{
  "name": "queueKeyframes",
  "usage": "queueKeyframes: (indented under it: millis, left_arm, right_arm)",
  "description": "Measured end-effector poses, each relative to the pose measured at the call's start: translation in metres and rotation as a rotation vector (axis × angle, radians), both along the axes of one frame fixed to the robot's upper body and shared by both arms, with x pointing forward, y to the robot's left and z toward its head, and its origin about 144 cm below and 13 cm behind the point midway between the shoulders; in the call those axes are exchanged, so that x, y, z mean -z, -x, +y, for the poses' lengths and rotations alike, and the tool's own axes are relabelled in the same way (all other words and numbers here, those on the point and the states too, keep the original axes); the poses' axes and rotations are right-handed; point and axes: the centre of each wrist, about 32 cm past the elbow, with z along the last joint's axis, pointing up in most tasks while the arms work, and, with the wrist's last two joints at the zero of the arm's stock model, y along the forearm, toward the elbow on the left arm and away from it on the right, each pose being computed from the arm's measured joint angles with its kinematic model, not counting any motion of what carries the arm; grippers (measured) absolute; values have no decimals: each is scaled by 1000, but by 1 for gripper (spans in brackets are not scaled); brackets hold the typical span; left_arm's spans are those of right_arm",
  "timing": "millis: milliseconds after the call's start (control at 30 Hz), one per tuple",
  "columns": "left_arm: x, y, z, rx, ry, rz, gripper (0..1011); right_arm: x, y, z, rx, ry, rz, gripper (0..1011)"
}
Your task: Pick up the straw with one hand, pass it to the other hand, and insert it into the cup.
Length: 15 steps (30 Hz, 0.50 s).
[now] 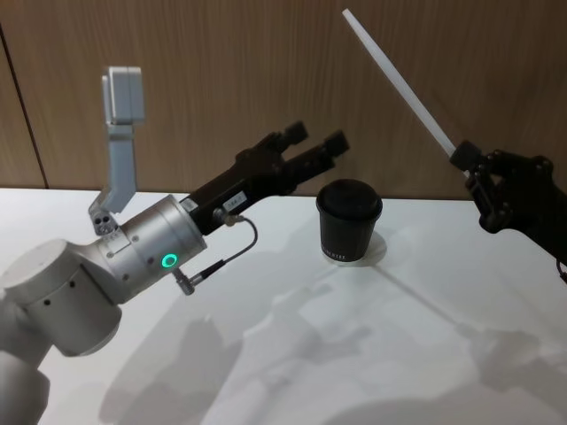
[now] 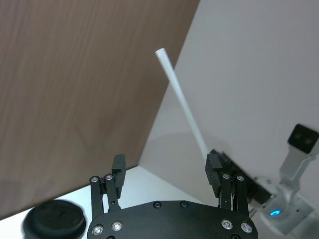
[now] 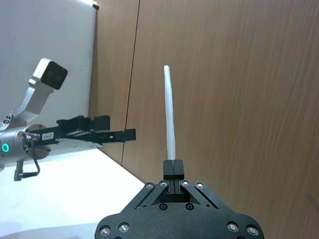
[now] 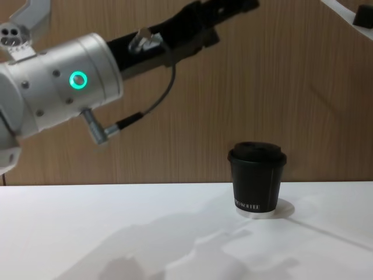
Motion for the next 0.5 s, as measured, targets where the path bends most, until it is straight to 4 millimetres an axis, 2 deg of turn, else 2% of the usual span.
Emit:
queueKeyframes:
  millis: [500]
  left_arm:
    - [-13,-13,-19,61,53,0,1003]
  right_arm:
    - [0,0,0,0,0,0,0]
